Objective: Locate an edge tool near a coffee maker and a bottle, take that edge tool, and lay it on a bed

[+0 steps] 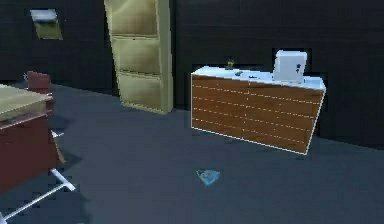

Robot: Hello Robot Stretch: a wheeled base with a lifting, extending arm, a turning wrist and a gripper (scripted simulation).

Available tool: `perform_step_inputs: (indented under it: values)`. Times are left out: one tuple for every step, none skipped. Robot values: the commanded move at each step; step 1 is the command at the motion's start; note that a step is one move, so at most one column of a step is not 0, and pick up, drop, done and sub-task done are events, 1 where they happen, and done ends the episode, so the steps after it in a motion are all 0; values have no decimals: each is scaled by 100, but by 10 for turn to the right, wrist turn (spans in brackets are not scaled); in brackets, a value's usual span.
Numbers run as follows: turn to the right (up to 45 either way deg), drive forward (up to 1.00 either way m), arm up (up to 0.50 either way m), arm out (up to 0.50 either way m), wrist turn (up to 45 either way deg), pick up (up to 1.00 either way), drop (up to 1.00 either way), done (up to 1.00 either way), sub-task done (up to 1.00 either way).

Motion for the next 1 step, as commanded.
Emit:
perform_step_inputs:
  values:
    - [450, 0, 0, 0, 0, 0, 0, 0, 0]
